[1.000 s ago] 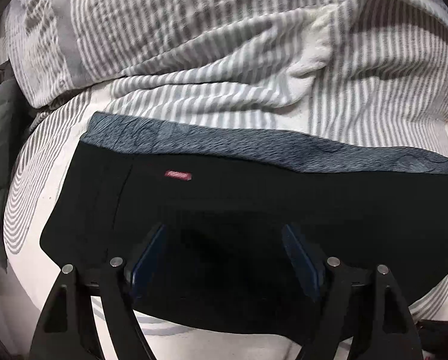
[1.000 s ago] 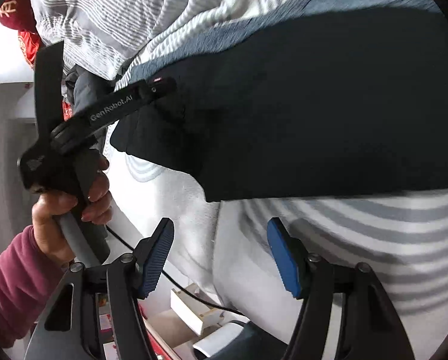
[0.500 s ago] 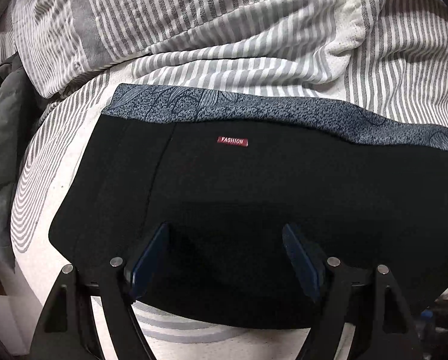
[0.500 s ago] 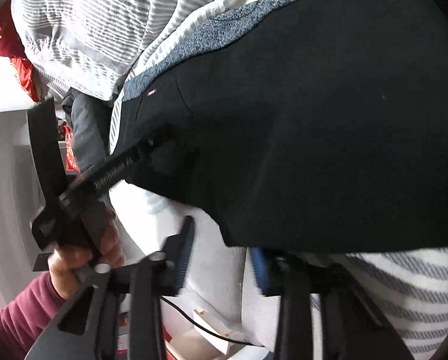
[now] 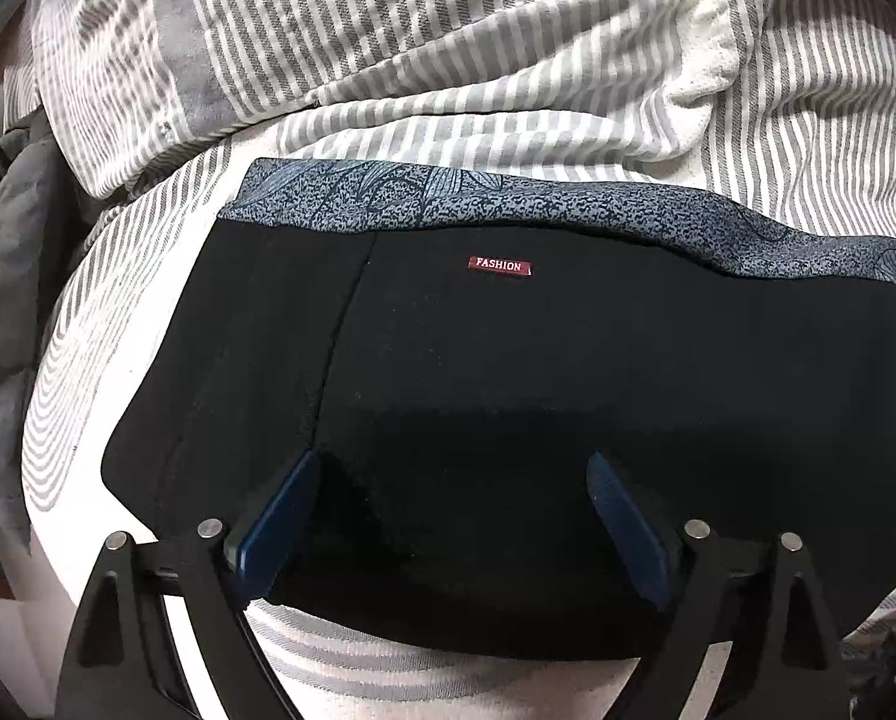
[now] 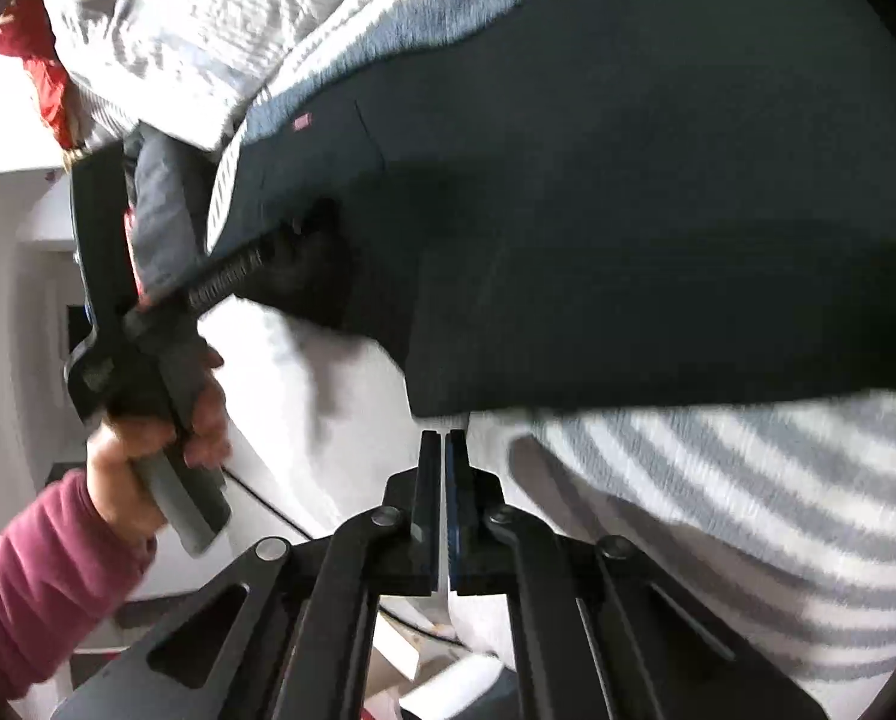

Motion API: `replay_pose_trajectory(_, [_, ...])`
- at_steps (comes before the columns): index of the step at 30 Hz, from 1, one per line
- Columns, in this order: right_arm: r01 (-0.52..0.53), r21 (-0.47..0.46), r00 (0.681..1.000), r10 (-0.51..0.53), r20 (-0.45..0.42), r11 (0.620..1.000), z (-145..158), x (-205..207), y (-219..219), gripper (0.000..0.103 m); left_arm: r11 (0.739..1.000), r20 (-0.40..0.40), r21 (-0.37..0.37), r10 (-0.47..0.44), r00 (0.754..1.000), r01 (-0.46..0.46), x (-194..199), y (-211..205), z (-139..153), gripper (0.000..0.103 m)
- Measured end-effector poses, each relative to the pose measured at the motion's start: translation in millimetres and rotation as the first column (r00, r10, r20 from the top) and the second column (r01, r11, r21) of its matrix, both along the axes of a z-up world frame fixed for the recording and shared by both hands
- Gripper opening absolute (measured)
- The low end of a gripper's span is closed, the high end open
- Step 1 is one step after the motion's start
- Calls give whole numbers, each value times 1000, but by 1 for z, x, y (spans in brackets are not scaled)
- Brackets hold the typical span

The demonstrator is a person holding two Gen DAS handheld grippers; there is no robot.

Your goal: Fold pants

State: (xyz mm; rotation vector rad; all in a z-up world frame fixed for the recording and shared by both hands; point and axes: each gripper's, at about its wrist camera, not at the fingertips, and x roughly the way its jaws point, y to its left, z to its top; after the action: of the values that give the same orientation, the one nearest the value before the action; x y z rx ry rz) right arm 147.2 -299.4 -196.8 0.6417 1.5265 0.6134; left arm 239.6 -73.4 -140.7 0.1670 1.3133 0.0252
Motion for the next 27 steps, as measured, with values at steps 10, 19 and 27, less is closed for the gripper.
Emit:
replay_pose_trajectory(10, [77,-212,985,-42,165,974,73,23,-68,52,994,27,-71,-80,996,82,10,-48,35,92])
replay_pose_trajectory(19, [215,-469,972,-142,186,857,56,47,-143,51,997,13,-42,-64,998,64,66,-73,6,92])
replay_pose_trajectory(27, [265,-359,962,-221,161,895,46,46,-171,58,992,-41,68,-106,994,108,66,-74,-19,92])
